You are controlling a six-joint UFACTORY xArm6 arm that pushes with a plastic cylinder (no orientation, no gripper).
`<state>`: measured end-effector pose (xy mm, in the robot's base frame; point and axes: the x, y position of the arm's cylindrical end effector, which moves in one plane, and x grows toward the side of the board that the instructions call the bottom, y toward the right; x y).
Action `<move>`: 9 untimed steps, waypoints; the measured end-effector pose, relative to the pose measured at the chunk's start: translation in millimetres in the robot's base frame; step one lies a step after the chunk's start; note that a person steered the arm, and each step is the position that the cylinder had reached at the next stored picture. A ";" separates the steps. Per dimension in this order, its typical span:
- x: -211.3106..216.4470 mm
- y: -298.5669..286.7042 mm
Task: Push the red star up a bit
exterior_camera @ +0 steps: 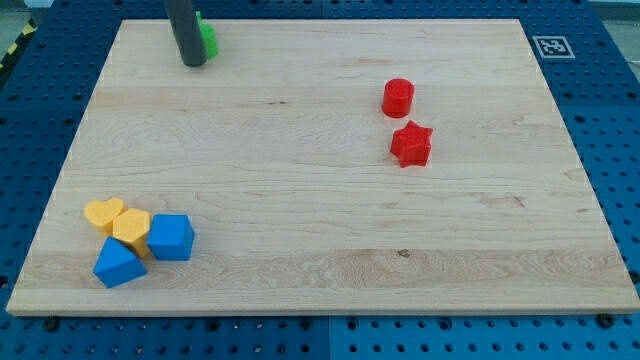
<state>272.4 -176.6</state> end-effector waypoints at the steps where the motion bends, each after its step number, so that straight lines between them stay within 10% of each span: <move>1: -12.9 0.0; 3: 22.5 23.3; 7: 238.5 266.1; 9: 225.5 351.0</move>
<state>498.0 174.5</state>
